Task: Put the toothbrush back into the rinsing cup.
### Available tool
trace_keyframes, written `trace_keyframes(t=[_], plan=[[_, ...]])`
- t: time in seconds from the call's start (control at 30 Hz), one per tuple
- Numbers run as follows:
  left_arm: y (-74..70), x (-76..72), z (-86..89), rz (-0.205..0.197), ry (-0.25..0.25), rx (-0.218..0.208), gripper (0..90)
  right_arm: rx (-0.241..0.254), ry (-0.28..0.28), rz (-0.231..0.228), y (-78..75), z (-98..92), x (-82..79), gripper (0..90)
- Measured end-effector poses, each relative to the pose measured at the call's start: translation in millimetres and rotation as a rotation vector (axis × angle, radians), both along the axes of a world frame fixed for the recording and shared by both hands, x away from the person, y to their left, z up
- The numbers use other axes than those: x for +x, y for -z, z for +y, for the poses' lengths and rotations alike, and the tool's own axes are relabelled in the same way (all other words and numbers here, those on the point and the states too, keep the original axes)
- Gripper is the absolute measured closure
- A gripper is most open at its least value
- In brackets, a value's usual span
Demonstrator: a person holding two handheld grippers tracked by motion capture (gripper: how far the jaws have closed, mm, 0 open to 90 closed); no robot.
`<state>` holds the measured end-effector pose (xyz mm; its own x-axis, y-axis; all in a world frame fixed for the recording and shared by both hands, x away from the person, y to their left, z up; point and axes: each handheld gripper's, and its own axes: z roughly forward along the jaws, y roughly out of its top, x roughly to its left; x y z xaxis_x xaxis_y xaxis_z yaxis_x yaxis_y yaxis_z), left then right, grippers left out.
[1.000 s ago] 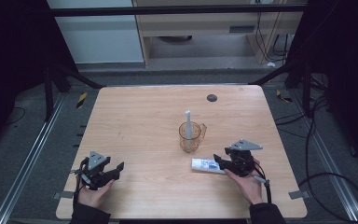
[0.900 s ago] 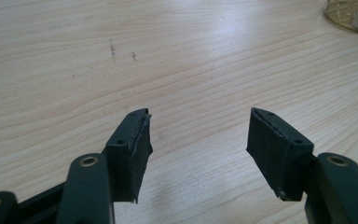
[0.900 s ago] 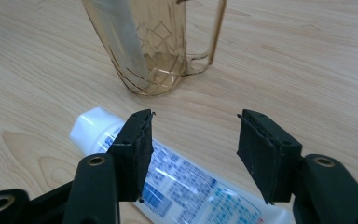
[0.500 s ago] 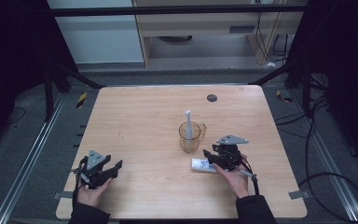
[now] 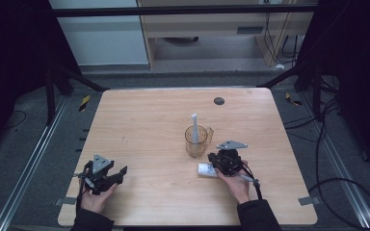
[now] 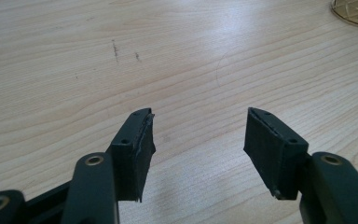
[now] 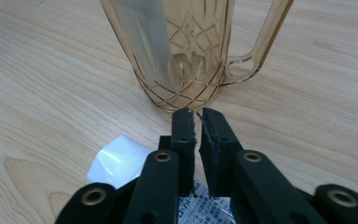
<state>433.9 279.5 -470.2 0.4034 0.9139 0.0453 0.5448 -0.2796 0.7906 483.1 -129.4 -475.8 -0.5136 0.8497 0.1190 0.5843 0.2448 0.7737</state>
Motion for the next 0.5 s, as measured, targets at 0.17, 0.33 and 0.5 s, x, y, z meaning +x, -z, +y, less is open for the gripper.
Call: trace_keyframes(t=[0.17, 0.33, 0.5], plan=[[1.0, 1.2, 0.4, 0.01, 0.001, -0.006, 40.8, -0.003, -0.01, 0.005, 2.3, 3.2, 0.2, 89.5], [1.5, 1.6, 0.8, 0.021, -0.002, -0.018, 39.0, -0.009, -0.018, 0.01, 4.4, 5.1, 0.8, 90.0], [1.6, 1.8, 0.4, 0.027, -0.001, -0.013, 37.9, -0.016, -0.027, 0.024, 6.4, 6.3, 0.2, 90.0]])
